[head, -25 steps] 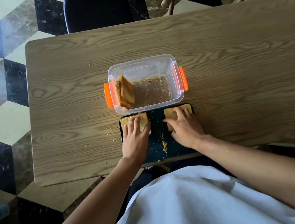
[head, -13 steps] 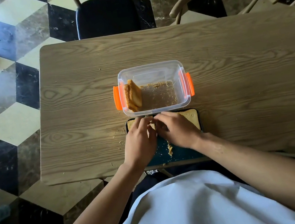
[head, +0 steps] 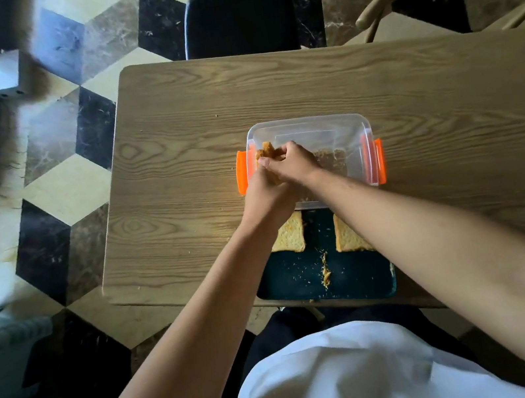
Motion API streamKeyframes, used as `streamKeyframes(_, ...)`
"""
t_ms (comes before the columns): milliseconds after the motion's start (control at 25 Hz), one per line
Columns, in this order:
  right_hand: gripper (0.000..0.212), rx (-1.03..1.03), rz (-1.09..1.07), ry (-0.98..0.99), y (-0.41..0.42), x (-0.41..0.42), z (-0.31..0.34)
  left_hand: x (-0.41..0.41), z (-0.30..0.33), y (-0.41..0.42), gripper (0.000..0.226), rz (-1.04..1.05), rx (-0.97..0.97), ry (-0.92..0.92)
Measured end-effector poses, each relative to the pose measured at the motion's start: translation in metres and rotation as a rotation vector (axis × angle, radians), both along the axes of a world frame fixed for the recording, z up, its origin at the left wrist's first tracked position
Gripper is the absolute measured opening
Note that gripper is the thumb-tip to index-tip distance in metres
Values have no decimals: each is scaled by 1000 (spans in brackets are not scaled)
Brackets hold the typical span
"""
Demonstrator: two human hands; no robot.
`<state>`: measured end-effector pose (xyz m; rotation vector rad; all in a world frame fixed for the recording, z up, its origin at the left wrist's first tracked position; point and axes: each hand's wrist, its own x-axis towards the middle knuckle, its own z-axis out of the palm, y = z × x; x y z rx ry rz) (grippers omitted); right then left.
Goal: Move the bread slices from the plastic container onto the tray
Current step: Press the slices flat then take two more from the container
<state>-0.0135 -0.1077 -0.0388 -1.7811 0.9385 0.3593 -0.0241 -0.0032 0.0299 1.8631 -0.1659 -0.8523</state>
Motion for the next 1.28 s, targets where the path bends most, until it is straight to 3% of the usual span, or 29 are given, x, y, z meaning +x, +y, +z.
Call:
streamKeyframes(200, 55, 28, -51, -57, -9, -10, -12, -1, -8, -14, 15, 36, 40, 4)
streamKeyframes(280, 51, 72, -129, -92, -18, -18, -14, 1, -14, -21, 14, -13, 164, -82)
streamKeyframes(400, 44, 182, -246, -83, -32, -27, -19, 3, -30, -28, 45, -347, 532, -449)
streamKeyframes(480, 41, 243, -267, -41, -39, -32, -23, 8, -40, -31, 68, -539, 651, -586)
streamKeyframes(600, 36, 289, -270, -25, -45, -35, -28, 22, -51, -37, 97, -648, 740, -583)
streamKeyframes(720, 35, 279, -266, -33, -47, -37, -31, 27, -60, -43, 109, -692, 761, -482)
streamKeyframes(840, 40, 332, -272, -56, -46, -39, -31, 31, -64, -44, 94, -688, 752, -424)
streamKeyframes(1040, 38, 263, -293, -80, -51, -44, -21, 32, -59, -41, 15, -673, 712, -505)
streamKeyframes(1160, 39, 151, -231, -129, -51, -52, -3, 29, -51, -38, 4, -569, 656, -488)
streamKeyframes(1280, 36, 85, -232, -223, -53, -67, 27, 31, -29, -34, 13, -357, 563, -423)
